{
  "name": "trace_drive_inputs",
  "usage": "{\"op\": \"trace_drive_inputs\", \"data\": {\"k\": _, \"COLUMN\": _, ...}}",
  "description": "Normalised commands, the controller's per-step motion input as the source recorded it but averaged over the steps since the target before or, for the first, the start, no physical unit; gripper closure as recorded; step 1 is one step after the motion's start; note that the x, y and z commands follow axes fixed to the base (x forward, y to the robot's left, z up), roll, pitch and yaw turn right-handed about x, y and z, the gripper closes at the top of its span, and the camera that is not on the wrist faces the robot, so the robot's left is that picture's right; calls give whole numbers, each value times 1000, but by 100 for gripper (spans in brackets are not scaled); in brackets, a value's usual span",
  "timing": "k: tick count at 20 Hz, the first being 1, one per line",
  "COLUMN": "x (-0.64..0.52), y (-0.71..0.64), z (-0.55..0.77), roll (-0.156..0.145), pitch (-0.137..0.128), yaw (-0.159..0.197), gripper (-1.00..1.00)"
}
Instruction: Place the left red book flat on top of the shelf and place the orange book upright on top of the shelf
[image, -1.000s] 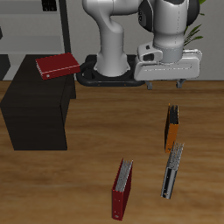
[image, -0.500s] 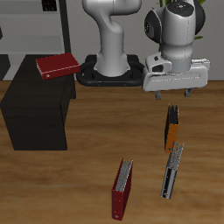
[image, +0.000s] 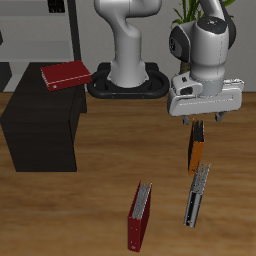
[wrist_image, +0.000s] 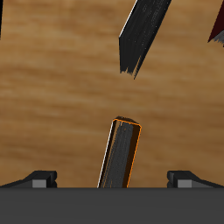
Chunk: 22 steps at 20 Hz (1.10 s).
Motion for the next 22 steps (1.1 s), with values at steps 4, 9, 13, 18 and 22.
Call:
{"op": "trace_drive_inputs", "data": {"k": 4, "x": 58, "y": -22, "z": -205, "roll": -9, "pitch": 12, "yaw": -27, "gripper": -100}}
{"op": "trace_drive_inputs", "data": {"k": 9, "x": -1, "y": 21, "z": -243, "roll": -13, "pitch": 2, "yaw": -10, "gripper": -100}}
{"op": "trace_drive_inputs", "data": {"k": 13, "x": 36, "y": 100, "z": -387, "roll": 1, "pitch": 13, "yaw": 13, "gripper": -100}}
{"op": "trace_drive_inputs", "data": {"k": 18, "x": 91, "y": -193, "z": -190, "roll": -20, "pitch": 36, "yaw": -24, "gripper": -100}}
{"op": "trace_drive_inputs", "data": {"k": 22, "x": 24, "y": -128, "z": -158, "roll": -10, "pitch": 7, "yaw": 14, "gripper": 100}}
